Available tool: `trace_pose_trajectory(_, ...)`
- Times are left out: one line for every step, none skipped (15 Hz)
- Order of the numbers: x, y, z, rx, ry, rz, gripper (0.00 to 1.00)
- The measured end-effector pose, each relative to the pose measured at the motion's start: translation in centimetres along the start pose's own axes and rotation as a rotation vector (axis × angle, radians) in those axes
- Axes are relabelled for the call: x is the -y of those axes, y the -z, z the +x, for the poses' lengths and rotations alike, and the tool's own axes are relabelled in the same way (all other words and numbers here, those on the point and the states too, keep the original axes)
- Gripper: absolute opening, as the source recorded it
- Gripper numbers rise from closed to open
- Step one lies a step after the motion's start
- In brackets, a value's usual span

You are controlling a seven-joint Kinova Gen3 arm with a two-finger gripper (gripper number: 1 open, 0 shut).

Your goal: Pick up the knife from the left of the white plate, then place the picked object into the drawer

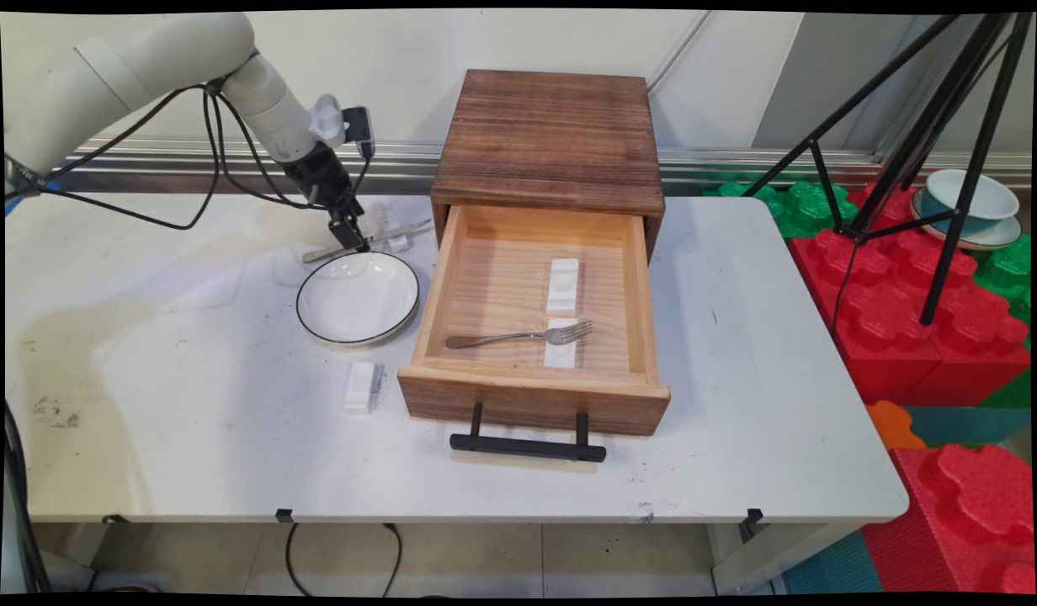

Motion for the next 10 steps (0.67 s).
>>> trace_pose_trajectory(0.02,-0.11,0.01,-0.002,0.001,-0.001,0.0)
trace_pose_trajectory(0.04,-0.22,0.02,-0.004,0.002,-0.004,0.0)
trace_pose_trajectory(0.06,-0.31,0.03,-0.006,0.004,-0.006,0.0)
trace_pose_trajectory(0.09,-0.42,0.08,-0.009,0.005,-0.008,0.0)
trace_pose_trajectory(0.09,-0.49,0.08,-0.01,0.005,-0.009,0.0)
trace_pose_trajectory(0.1,-0.57,0.07,-0.012,0.007,-0.012,0.0)
trace_pose_trajectory(0.09,-0.65,0.07,-0.014,0.008,-0.015,0.0)
trace_pose_trajectory(0.07,-0.69,0.01,-0.015,0.01,-0.017,0.0)
trace_pose_trajectory(0.08,-0.72,0.04,-0.016,0.01,-0.019,0.0)
trace_pose_trajectory(0.07,-0.72,0.03,-0.017,0.011,-0.02,0.0)
